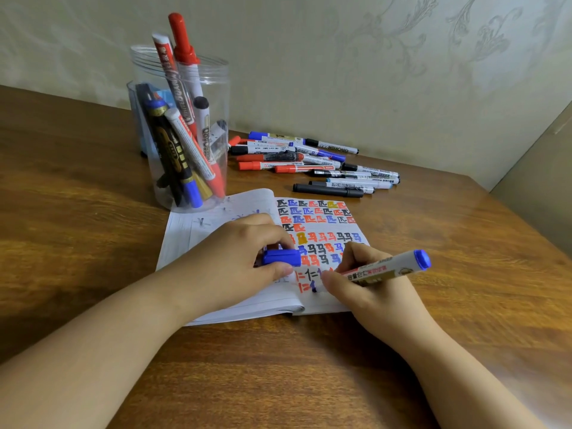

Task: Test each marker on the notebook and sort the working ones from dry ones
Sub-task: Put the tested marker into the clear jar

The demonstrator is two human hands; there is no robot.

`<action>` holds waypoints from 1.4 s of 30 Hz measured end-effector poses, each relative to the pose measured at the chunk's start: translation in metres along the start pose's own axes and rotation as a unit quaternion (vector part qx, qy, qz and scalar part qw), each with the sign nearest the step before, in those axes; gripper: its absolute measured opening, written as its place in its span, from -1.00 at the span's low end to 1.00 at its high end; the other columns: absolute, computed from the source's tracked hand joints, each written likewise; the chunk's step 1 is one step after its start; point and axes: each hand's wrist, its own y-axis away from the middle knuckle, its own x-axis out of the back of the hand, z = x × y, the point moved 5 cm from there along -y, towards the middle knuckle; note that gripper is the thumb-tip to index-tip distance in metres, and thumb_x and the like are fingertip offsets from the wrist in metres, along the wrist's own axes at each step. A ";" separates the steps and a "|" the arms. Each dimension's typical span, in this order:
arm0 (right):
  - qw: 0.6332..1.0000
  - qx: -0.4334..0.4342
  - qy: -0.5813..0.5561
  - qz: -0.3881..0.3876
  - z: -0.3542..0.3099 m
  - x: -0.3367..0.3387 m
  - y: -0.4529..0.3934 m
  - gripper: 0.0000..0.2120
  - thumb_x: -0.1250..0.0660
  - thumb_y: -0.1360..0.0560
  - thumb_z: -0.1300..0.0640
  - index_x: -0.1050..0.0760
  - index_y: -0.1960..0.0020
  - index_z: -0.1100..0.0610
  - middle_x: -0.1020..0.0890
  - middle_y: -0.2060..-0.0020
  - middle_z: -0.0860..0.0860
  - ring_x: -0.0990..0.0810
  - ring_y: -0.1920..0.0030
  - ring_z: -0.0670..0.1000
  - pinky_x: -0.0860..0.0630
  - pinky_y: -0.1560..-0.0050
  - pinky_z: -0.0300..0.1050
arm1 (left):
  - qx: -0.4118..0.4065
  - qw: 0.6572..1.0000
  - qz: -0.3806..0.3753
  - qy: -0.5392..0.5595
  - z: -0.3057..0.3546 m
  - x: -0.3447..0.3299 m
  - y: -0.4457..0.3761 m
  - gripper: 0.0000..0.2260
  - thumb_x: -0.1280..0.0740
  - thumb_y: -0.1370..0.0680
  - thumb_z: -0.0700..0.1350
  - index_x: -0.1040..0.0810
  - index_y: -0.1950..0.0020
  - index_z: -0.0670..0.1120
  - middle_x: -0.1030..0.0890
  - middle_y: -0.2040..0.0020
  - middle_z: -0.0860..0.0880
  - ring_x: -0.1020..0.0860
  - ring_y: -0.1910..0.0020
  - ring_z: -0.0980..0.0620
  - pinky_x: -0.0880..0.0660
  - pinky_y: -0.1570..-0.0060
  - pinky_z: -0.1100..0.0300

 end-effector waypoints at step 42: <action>0.938 -0.054 -0.336 0.069 -0.028 -0.010 -0.049 -0.75 -0.24 -0.53 0.24 -0.28 0.29 0.15 -0.40 0.55 -0.06 -0.28 0.53 -0.14 -0.27 0.52 -0.34 | 0.055 0.988 0.133 0.057 -0.011 0.030 -0.004 -0.82 -0.35 -0.49 -0.08 -0.51 -0.06 0.12 -0.47 0.12 0.28 -0.45 0.04 0.33 -0.31 0.11 0.61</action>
